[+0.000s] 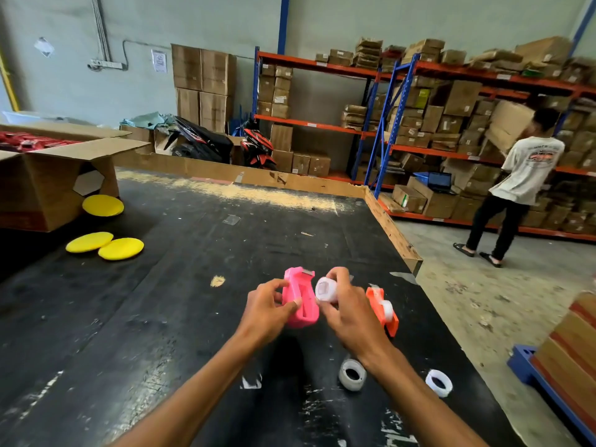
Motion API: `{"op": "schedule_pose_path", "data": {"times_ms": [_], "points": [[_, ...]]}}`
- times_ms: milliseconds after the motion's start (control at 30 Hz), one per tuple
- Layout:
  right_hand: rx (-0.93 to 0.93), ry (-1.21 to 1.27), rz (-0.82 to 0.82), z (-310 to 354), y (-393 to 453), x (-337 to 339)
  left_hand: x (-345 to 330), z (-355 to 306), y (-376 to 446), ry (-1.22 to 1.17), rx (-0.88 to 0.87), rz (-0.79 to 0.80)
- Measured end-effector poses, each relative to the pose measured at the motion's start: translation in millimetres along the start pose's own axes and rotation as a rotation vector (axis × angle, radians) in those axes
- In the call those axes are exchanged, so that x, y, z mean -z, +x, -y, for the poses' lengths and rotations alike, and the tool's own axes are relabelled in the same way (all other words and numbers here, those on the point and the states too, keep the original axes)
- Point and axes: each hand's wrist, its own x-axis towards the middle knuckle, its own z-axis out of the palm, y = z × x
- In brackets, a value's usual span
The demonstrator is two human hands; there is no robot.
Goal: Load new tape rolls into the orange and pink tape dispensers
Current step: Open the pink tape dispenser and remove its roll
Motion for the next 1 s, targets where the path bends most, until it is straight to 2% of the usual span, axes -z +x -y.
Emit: {"op": "schedule_pose_path", "data": {"times_ms": [100, 200, 267, 400, 600, 733, 800, 867, 933, 1000], "points": [[-0.079, 0.006, 0.007, -6, 2, 11, -7, 10, 6, -0.106, 0.049, 0.087], [-0.223, 0.147, 0.04, -18, 2, 9, -22, 8, 7, -0.259, 0.077, 0.19], [-0.303, 0.262, 0.037, -27, 2, 4, -33, 8, 10, -0.276, 0.092, 0.222], [-0.369, 0.367, -0.027, -43, 5, -4, -49, 18, 23, -0.153, 0.106, 0.244], [-0.43, 0.447, -0.049, -60, 11, -21, -61, 32, 37, 0.242, -0.028, 0.192], [-0.399, 0.457, -0.02, -67, 8, -25, -58, 34, 35, 0.333, 0.011, 0.147], [-0.324, 0.406, -0.031, -67, 5, -21, -53, 27, 30, 0.275, -0.008, 0.07], [-0.218, 0.287, -0.042, -64, 2, -13, -47, 13, 19, 0.098, -0.012, 0.023], [-0.112, 0.138, -0.024, -56, -3, -3, -44, -4, 6, -0.156, 0.071, 0.112], [-0.029, 0.058, 0.016, -44, -9, 4, -43, -18, -7, -0.307, 0.125, 0.22]]}}
